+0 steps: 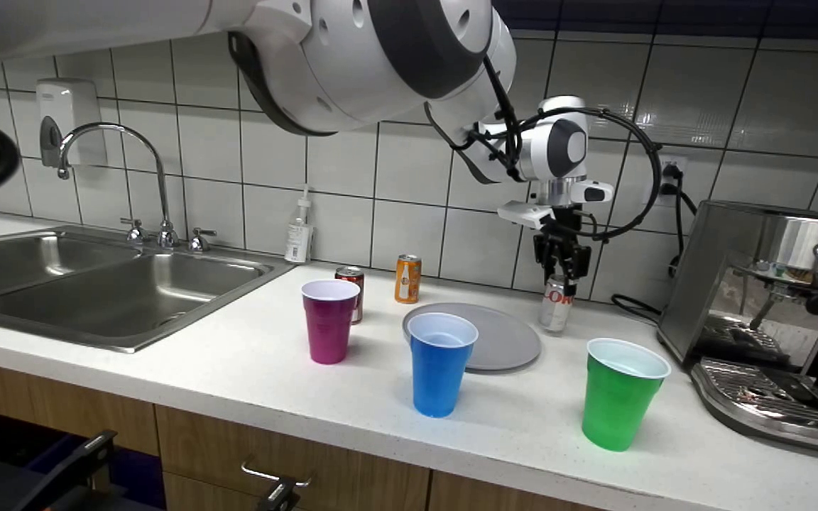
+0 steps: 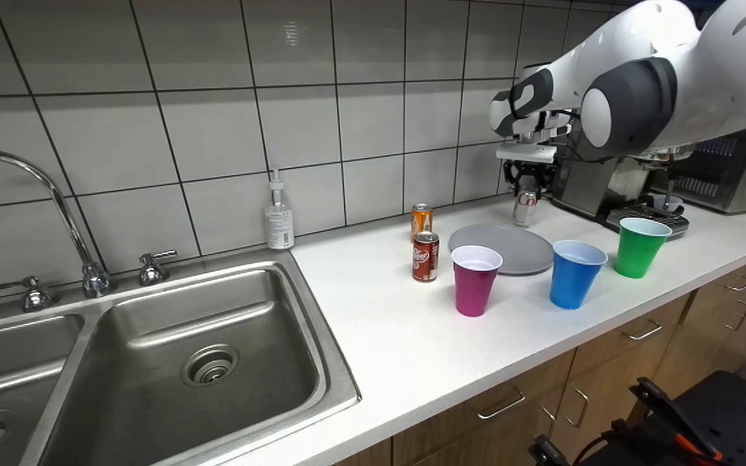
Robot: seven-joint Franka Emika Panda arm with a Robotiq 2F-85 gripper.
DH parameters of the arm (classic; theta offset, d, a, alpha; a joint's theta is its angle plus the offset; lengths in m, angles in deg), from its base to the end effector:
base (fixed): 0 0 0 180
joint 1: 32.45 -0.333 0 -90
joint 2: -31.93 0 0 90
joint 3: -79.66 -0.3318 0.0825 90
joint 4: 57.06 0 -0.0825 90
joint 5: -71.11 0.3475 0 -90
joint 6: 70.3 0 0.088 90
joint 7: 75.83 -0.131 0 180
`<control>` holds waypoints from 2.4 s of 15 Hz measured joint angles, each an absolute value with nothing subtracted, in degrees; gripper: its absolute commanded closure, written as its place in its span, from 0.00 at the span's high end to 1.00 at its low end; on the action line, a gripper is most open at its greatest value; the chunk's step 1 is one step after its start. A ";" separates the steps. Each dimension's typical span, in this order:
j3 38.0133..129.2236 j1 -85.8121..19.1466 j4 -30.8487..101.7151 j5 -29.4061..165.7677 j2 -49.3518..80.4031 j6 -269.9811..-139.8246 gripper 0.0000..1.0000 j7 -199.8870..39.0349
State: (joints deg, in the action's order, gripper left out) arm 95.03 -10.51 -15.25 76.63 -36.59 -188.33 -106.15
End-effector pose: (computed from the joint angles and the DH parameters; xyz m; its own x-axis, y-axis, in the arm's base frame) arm 0.6992 -0.3887 0.2282 0.5063 -0.8364 0.2100 -0.8605 -0.5059 0.0598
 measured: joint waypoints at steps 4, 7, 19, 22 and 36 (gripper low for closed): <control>94.88 -10.28 -17.87 76.61 -38.07 -186.53 0.97 -106.14; 94.65 -9.96 -20.17 76.56 -38.95 -185.60 1.00 -106.14; 94.60 -9.94 -22.66 76.56 -38.81 -185.70 1.00 -99.48; 94.56 -10.13 -22.66 76.56 -38.81 -185.70 1.00 -96.62; 94.45 -11.83 -22.25 76.56 -38.62 -185.70 1.00 -87.23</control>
State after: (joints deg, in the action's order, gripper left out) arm 94.45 -11.83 -22.25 76.56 -38.62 -185.70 -87.23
